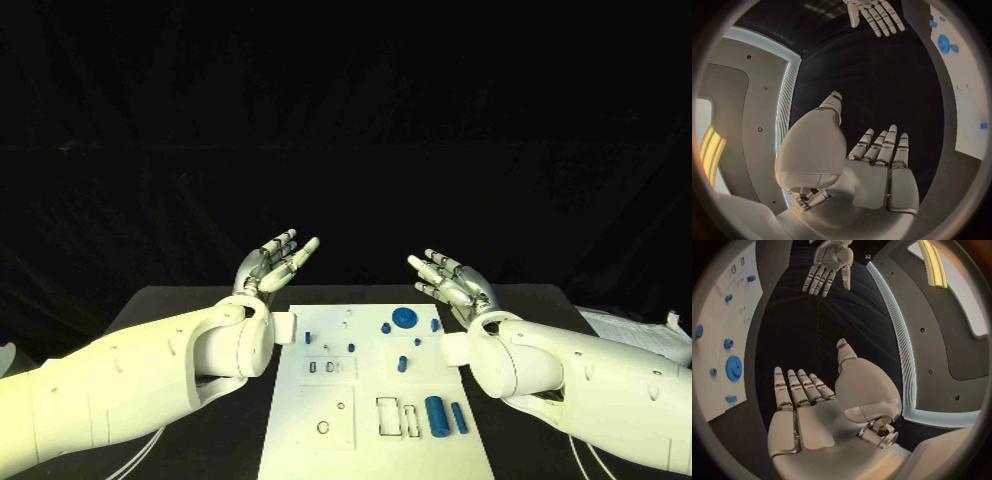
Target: Assemble the parts on the task board
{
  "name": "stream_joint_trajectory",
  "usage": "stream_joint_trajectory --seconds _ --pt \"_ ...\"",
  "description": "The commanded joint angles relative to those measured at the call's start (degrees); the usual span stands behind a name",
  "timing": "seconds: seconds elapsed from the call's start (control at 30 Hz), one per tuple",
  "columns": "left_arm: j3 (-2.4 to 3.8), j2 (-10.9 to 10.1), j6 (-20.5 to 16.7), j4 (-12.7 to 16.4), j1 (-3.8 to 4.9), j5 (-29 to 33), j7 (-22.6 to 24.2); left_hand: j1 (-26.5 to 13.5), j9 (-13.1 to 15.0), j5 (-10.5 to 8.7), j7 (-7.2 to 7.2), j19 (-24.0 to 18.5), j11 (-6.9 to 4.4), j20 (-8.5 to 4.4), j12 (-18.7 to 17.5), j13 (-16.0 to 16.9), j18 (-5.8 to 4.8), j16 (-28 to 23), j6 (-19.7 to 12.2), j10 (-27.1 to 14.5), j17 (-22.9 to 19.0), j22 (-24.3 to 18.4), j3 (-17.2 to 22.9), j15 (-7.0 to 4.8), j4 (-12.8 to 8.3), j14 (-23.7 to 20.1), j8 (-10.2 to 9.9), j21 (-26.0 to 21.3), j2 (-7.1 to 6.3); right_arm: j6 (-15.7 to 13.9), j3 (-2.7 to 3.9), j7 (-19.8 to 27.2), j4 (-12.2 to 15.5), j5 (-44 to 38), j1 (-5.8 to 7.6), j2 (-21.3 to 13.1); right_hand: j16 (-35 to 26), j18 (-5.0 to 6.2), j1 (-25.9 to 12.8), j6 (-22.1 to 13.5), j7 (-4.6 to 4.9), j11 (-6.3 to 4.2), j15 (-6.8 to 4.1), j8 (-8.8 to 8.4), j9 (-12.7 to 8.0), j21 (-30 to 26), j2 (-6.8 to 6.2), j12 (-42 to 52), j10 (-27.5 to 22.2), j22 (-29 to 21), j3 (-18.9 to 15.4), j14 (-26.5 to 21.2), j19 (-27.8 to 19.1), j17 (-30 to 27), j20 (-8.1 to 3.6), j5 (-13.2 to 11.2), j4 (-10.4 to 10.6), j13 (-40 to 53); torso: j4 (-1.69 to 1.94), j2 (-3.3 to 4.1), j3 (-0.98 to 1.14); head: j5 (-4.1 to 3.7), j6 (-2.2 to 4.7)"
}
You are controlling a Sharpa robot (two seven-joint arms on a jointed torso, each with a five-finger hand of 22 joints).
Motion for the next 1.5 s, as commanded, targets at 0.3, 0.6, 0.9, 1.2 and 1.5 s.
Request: stream_joint_trajectory --seconds 0.3,0.6,0.9,1.2,1.5 --pt "0.00 0.2 4.8 -0.2 0.15 1.7 2.3 3.4 0.3 0.40 7.96 0.9 0.82 1.11 0.5 0.3 1.14 0.7 2.0 2.0 0.4 0.3 0.5 0.69 0.9 2.7 0.6 0.5 0.46 14.1 -0.10 -6.2 -1.5 -7.1 0.43 0.4 1.6 2.16 9.0 9.2 7.60 1.65 1.33 1.32 0.8 2.8 1.16 1.5 11.9 1.4 0.8 12.6 10.8 1.0 0.74 -0.1 -4.6 0.9 0.00 0.01 0.00 0.00 0.00" --pt "-0.27 -2.6 9.6 0.7 0.11 -1.2 2.4 5.9 1.8 -0.22 7.76 19.4 0.09 1.06 3.2 1.6 2.62 5.0 20.3 22.2 2.3 3.1 1.7 -0.84 -1.8 22.2 3.8 6.5 5.43 6.3 0.39 -2.7 -3.8 -25.0 1.21 -0.9 4.8 5.76 15.4 31.6 5.46 -0.95 -1.80 3.53 2.1 7.7 1.01 3.7 35.6 2.6 4.9 38.1 25.7 1.9 0.28 -0.2 -11.8 1.7 0.18 0.99 -0.23 -0.93 -0.37" --pt "-0.34 -7.2 11.1 6.7 0.11 -2.1 1.1 7.9 2.2 -0.22 4.89 37.9 -3.51 -0.97 6.1 2.2 4.84 8.2 34.5 40.2 3.2 5.2 1.0 -4.97 -5.9 34.6 5.7 13.6 7.16 5.5 0.63 -4.7 -5.7 -37.8 3.36 -1.6 5.5 5.85 15.5 40.4 3.59 -3.50 -5.21 3.21 2.2 11.7 0.28 3.1 44.0 3.4 7.7 48.5 34.8 2.2 -3.34 -1.5 -15.9 1.7 0.80 4.04 -0.47 -1.61 0.01" --pt "-0.06 -11.4 13.4 13.6 0.19 -0.5 -0.1 9.1 1.8 -0.21 3.82 43.7 -4.83 -3.20 4.4 1.9 4.81 9.6 36.5 43.0 5.0 5.5 1.3 -7.12 -8.0 41.9 4.5 15.7 7.57 9.4 1.29 -11.4 -7.3 -59.6 6.00 -1.9 8.2 5.75 14.5 45.1 1.77 -6.07 -9.01 3.39 2.4 18.3 -0.49 3.0 50.9 6.3 8.9 59.2 43.6 4.2 -7.75 -2.4 -18.6 1.9 1.46 7.41 -0.47 -2.91 0.23" --pt "0.38 -14.3 14.7 19.8 0.91 2.2 -1.4 8.9 1.7 -0.22 3.86 44.3 -4.87 -3.41 3.9 1.8 4.76 9.5 36.7 43.2 5.4 5.4 1.2 -7.25 -8.3 42.5 4.1 15.8 7.46 16.0 1.75 -21.0 -6.5 -82.6 8.52 -1.8 14.0 5.55 12.2 48.4 -0.11 -8.26 -11.81 2.64 2.3 27.7 -1.46 1.9 54.4 11.6 8.7 68.8 49.0 9.2 -11.48 -2.8 -19.4 1.8 2.07 10.60 -0.66 -4.64 1.07"
